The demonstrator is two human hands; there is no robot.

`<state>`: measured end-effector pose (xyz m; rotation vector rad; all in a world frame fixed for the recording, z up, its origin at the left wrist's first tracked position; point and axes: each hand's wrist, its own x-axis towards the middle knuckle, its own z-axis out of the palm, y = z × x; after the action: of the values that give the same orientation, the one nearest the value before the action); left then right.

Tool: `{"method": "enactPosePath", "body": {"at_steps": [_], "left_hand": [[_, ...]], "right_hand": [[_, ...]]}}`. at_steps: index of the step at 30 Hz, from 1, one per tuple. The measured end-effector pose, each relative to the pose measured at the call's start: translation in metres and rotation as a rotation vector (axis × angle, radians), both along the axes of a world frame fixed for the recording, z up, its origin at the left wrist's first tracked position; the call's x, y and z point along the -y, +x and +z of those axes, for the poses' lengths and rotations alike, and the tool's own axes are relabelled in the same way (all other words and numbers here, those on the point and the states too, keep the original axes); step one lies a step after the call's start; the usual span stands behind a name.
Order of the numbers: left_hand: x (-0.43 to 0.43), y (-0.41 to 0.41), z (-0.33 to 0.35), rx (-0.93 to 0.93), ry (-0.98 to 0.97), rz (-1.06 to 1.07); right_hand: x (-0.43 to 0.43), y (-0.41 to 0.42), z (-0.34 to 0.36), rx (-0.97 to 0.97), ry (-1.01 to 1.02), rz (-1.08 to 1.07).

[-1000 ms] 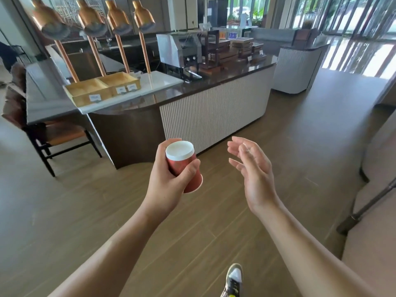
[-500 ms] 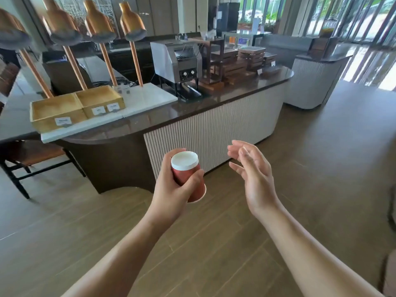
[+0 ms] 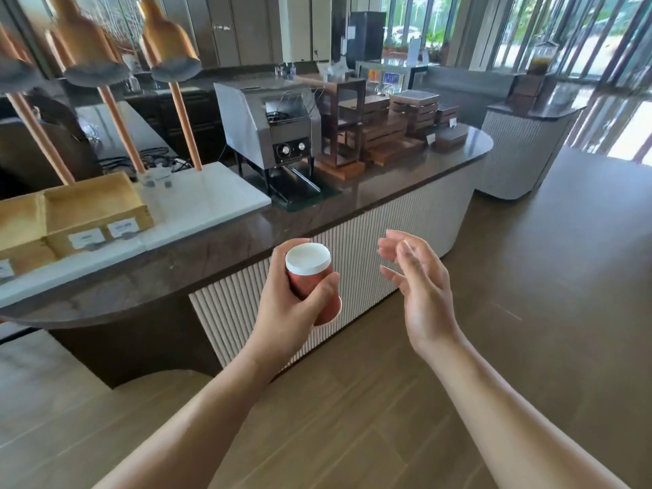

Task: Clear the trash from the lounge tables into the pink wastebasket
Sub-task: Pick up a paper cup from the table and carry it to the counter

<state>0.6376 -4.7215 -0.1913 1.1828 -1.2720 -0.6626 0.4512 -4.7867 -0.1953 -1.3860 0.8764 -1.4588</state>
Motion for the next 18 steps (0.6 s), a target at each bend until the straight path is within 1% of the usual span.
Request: {"method": "enactPosePath", "body": {"at_steps": [9,18], "left_hand": [[0.199,0.012,0.000,0.060,0.023,-0.014],[0.404,-0.033,-0.029,0.095,0.080,0.077]], "right_hand": [[0.192,0.007,0.001,0.050,0.023,-0.023],[0.405,-0.029,-0.025,0.031,0.055,0.048]]}}
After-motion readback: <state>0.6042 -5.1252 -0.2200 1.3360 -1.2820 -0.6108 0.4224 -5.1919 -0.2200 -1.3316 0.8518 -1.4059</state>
